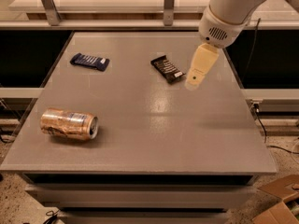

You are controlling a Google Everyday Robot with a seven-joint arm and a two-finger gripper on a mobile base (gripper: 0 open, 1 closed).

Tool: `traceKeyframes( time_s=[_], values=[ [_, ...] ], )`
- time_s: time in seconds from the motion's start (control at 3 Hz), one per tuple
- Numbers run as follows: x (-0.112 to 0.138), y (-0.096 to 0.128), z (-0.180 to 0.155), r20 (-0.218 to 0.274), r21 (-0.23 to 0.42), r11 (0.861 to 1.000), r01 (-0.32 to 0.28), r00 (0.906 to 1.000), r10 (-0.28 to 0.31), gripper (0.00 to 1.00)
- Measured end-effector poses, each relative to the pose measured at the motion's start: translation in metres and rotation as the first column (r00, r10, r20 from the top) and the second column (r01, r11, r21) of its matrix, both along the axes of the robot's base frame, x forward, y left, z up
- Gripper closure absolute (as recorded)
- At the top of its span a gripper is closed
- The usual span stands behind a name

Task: Move rxbar chocolate near orange can

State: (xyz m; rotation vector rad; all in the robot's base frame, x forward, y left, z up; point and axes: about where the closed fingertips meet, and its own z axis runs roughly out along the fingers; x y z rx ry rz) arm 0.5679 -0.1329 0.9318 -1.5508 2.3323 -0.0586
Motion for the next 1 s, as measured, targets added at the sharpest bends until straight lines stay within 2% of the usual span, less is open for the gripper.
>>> traceKeyframes(
  time_s=[0.67, 1.0],
  values=[
    [0.05, 0.028, -0.036, -0.025, 0.02, 0.996, 0.092, 0.9955, -0.092, 0.0],
    [0.076, 0.051, -0.06, -0.049, 0.026, 0.996, 0.091, 0.9948, -0.089, 0.0]
  ],
)
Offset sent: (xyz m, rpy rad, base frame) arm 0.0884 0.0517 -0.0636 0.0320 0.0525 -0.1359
